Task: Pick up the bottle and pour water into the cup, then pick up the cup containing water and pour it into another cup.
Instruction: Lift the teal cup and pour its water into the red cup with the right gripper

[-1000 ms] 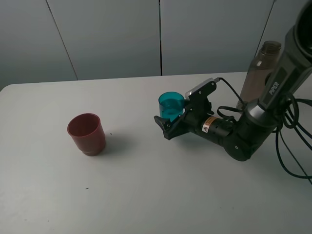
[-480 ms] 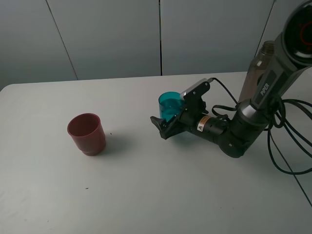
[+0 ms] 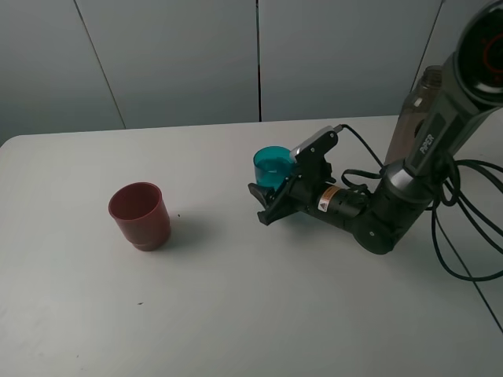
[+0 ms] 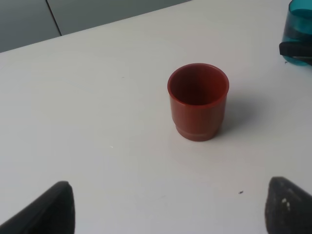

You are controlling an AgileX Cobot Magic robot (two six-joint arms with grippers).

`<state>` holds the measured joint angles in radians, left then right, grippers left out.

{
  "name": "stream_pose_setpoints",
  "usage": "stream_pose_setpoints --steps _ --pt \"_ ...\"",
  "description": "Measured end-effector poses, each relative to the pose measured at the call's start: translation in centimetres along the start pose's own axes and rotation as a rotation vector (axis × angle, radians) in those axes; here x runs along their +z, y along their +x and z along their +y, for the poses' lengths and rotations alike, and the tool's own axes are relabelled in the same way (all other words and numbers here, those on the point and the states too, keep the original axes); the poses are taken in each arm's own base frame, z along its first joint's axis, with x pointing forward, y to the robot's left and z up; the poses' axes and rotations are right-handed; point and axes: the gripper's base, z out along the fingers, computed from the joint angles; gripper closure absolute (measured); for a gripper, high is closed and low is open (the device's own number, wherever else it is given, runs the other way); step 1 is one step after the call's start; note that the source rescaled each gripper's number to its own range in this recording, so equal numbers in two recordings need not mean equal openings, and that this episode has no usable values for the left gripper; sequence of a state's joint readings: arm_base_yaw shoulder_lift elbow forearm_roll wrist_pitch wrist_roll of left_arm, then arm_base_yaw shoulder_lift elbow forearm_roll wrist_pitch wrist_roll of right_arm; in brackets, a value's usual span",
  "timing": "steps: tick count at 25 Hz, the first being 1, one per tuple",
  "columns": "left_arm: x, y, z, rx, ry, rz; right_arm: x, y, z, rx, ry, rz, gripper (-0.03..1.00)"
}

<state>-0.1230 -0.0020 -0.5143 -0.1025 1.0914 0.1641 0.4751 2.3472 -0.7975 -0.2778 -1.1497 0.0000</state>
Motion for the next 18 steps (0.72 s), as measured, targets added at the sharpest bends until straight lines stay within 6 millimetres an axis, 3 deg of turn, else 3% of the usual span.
stream_pose_setpoints --steps 12,18 --pt "0.0 0.0 0.0 0.0 0.0 0.0 0.0 0.0 0.3 -0.024 -0.036 0.006 0.93" --pt "0.0 0.0 0.0 0.0 0.0 0.0 -0.3 -1.6 0.2 -0.093 -0.06 0.057 0.93"
